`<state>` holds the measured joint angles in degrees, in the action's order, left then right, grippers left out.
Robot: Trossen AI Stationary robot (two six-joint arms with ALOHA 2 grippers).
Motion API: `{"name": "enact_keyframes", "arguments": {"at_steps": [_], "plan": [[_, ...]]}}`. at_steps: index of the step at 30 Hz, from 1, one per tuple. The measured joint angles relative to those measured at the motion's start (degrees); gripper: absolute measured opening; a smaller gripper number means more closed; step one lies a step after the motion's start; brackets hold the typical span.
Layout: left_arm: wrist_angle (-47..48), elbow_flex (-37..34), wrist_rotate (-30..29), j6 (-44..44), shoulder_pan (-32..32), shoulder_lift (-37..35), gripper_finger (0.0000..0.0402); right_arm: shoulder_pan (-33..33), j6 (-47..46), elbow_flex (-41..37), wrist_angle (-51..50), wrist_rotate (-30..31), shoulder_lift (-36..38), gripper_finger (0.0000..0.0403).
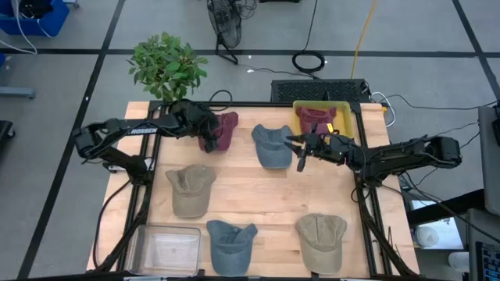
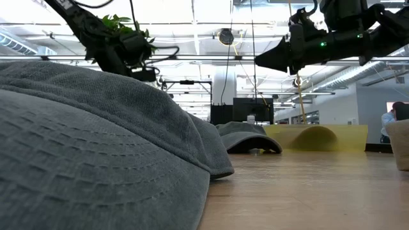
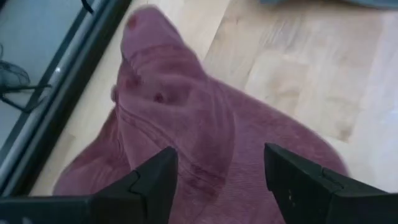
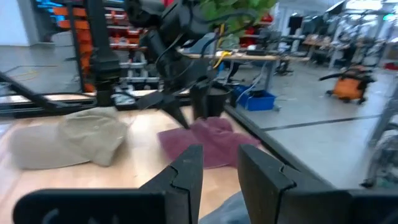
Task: Pick & Place hat
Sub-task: Put the pale red cap into the yellow bin
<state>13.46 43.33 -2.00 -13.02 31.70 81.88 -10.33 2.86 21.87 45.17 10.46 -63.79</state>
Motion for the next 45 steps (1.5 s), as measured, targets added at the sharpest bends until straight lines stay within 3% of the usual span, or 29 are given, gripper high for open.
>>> {"name": "enact_keyframes", "arguments": {"at_steps": [8,13,21,29,37,45], "plan": [[-5.1,0.0,-2.5,-0.3,1.9,1.0,0.0244,-4.1,0.9,0.0,0.5,-0.2,0.0,0.0084],[-5.0,0.0,-8.2,-1.3,2.0,1.9,0.0244,-4.3,0.9,0.0,0.5,-0.2,0.0,0.0084],[-8.2,0.0,-8.0,0.2,2.2,6.3,0.0244,-4.1,-0.4,0.0,0.9,-0.3,0.0,0.0084],[-9.1,0.0,-5.0,-0.4,2.5,5.1,0.0244,-4.0,-0.8,0.0,-0.7,-1.8,0.0,0.0084],[-7.0,0.0,5.8,0.2,3.5,0.3,0.0244,-4.0,-0.5,0.0,-0.9,-1.8,0.0,0.0084],[-4.2,0.0,3.4,-2.3,3.5,3.1,0.0244,-4.0,-0.6,0.0,-0.9,-1.8,0.0,0.0084]]}}
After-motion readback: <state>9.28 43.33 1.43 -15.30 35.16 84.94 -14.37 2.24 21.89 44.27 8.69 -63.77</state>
